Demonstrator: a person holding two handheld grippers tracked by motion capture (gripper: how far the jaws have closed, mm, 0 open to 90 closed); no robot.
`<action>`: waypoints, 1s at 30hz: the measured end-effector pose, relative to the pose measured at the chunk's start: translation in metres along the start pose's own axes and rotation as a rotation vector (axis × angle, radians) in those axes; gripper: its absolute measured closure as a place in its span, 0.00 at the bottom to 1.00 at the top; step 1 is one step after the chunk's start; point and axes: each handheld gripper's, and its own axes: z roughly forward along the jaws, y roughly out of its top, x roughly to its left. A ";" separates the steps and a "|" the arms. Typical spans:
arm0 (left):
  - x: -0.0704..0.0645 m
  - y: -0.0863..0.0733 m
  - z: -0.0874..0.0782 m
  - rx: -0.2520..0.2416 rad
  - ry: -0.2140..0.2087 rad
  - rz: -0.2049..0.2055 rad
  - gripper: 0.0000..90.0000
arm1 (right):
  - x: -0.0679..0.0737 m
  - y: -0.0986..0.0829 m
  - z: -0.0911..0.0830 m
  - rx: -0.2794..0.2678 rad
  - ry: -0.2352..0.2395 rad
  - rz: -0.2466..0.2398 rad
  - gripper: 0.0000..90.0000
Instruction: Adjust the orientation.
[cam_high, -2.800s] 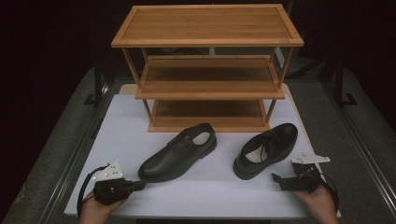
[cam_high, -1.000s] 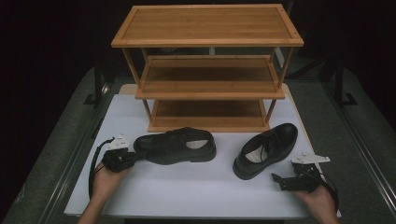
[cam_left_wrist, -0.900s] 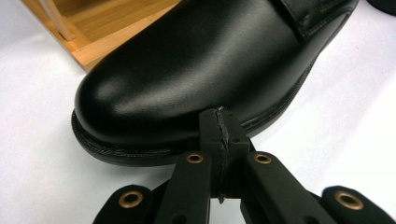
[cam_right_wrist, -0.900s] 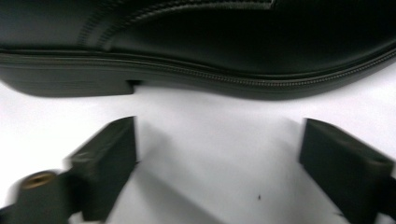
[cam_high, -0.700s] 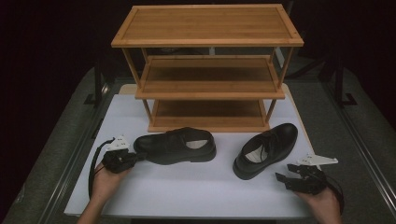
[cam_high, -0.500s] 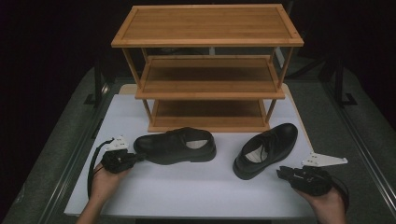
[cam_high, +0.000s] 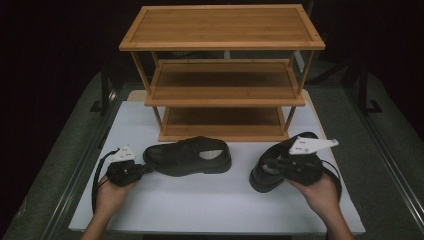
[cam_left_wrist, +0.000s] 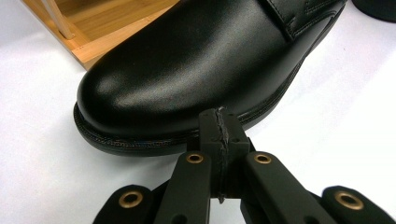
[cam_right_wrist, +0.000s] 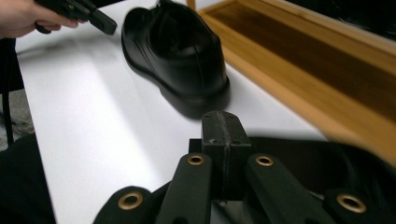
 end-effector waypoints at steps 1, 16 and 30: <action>0.000 0.000 0.000 0.001 0.000 0.001 1.00 | 0.001 0.006 0.006 0.000 0.006 -0.006 1.00; 0.001 0.003 0.002 0.000 0.000 0.009 1.00 | -0.017 0.074 0.098 0.102 0.044 -0.046 1.00; 0.004 0.002 0.011 0.036 0.012 0.013 1.00 | -0.023 0.075 0.133 0.196 0.063 -0.036 1.00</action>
